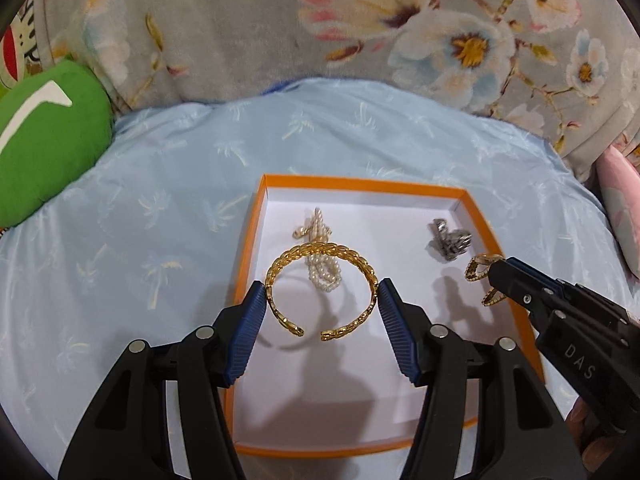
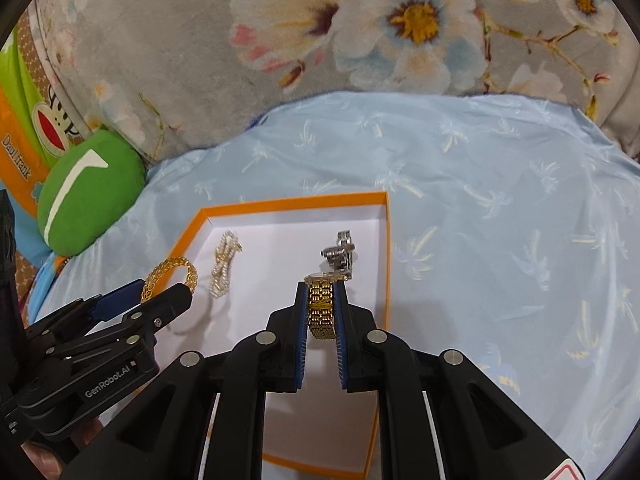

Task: Organize jewelry
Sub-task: 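Place the gold bangle in the box with left while right places the gold watch beside it, then withdraw both tools and move the left tool over the gold hoop earring, then close the left tool on the gold hoop earring, then grasp the black bead bracelet with the right tool while the left tool holds the earring, then carry the earring with left while right carries the bead bracelet over the box, then open the left tool to drop the earring while the right tool releases the bracelet in the box, then withdraw both open tools from the box toward the remaining earrings and ring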

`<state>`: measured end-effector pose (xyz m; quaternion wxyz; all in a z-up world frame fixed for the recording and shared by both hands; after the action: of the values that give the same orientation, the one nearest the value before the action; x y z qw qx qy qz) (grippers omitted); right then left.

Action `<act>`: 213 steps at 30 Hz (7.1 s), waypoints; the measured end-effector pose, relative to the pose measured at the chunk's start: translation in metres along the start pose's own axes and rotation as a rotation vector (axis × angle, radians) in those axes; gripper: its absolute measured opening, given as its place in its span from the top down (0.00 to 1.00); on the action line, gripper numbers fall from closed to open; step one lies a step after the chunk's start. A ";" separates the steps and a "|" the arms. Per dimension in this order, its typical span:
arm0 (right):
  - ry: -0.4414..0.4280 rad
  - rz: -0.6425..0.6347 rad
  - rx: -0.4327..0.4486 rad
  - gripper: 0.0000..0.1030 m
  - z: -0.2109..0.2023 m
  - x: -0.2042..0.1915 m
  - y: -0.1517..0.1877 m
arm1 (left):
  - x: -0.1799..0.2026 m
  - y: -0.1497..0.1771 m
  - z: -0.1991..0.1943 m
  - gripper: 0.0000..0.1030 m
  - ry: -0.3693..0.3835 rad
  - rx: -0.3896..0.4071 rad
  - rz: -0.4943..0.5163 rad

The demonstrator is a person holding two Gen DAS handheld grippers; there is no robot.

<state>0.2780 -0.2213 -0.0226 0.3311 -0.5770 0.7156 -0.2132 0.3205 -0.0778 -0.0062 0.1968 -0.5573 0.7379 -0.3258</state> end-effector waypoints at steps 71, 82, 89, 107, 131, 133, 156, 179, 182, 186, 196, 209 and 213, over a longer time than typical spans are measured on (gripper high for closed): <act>0.002 -0.029 -0.041 0.67 -0.114 -0.029 0.158 | -0.016 0.168 -0.115 0.37 0.002 -0.066 0.027; -0.002 -0.019 -0.043 0.66 -0.112 -0.029 0.157 | -0.010 0.167 -0.116 0.68 0.023 -0.058 0.045; -0.002 -0.019 -0.043 0.66 -0.113 -0.029 0.157 | -0.007 0.166 -0.116 0.84 0.053 -0.059 0.049; -0.013 0.023 -0.078 0.74 -0.090 -0.028 0.143 | -0.024 0.163 -0.116 0.84 0.024 -0.044 -0.034; -0.049 0.015 -0.035 0.94 -0.098 -0.033 0.140 | -0.024 0.164 -0.115 0.84 0.024 -0.049 -0.035; -0.070 0.018 -0.013 0.94 -0.105 -0.034 0.138 | -0.024 0.164 -0.115 0.84 0.024 -0.049 -0.036; -0.086 -0.056 0.107 0.94 -0.129 -0.045 0.053 | -0.019 0.124 -0.132 0.84 0.058 0.006 -0.022; -0.040 -0.014 -0.036 0.94 -0.023 -0.006 0.035 | 0.021 0.032 -0.016 0.84 0.067 -0.050 0.055; -0.013 -0.026 -0.044 0.94 -0.020 -0.001 0.044 | 0.022 0.040 -0.009 0.84 0.063 -0.071 0.062; 0.009 -0.038 -0.040 0.94 -0.019 0.001 0.047 | 0.022 0.044 -0.005 0.84 0.060 -0.080 0.066; 0.024 -0.058 -0.001 0.91 -0.027 -0.002 0.047 | 0.017 0.045 -0.010 0.50 0.018 -0.017 0.058; 0.014 -0.041 0.039 0.85 -0.063 -0.003 0.070 | -0.020 0.071 -0.069 0.49 -0.024 0.089 -0.027; 0.017 -0.048 0.037 0.79 -0.079 -0.008 0.088 | -0.025 0.090 -0.088 0.49 -0.017 0.086 -0.036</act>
<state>0.1619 -0.1987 -0.0264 0.3306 -0.5857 0.7003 -0.2391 0.2080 -0.0158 -0.0092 0.2208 -0.5641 0.7116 -0.3559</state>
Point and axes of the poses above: each gripper's, at about its wrist camera, not at the fingertips, and z roughly the way its jaws point, x to its right, y to its underside, the point moved 5 cm from there along z, roughly the way its jaws point, and after that the axes turned 1 degree about -y, right-handed, at the moved point
